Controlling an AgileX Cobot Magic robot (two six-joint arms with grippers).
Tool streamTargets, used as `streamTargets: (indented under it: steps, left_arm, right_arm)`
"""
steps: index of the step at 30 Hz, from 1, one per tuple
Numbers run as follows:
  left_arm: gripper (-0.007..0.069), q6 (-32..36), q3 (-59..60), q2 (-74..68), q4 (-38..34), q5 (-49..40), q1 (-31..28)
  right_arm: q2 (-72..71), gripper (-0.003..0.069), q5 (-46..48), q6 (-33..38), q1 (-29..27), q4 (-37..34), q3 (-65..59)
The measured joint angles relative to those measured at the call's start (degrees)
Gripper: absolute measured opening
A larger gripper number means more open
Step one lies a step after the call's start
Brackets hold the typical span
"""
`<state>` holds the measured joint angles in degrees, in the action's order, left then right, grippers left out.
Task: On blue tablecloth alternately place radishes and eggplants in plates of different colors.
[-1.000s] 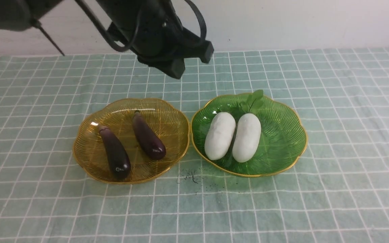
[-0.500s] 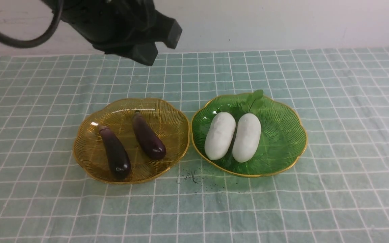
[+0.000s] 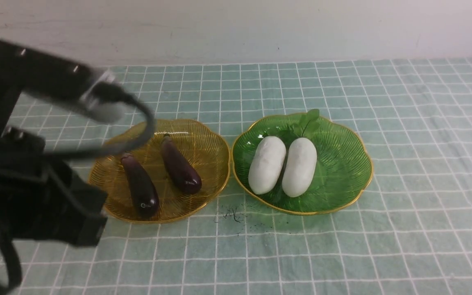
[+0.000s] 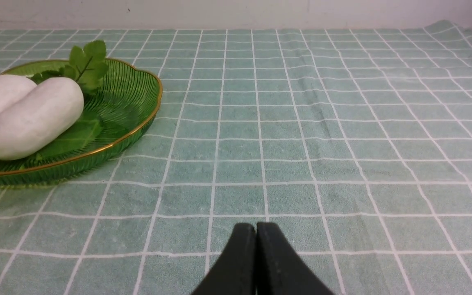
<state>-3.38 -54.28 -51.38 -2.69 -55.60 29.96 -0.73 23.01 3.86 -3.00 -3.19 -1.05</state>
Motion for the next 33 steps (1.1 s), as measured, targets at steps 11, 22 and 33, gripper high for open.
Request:
streamTargets:
  steps: [11, 22, 33]
  left_arm:
    - [-0.0008, -0.06, 26.67, 21.88, -2.58, 32.29, 0.0]
    - [-0.0008, -0.06, 28.14, 24.66, -2.75, 32.99, 0.0]
    - [-0.0008, -0.06, 28.14, 24.66, -2.75, 31.96, 0.0]
  right_arm:
    - [0.0, -0.0015, 0.0, 0.0, 0.0, 0.0, 0.0]
    - [0.0, -0.0015, 0.0, -0.29, 0.0, 0.05, 0.0]
    - [0.0, -0.0015, 0.0, -0.63, 0.0, 0.05, 0.0]
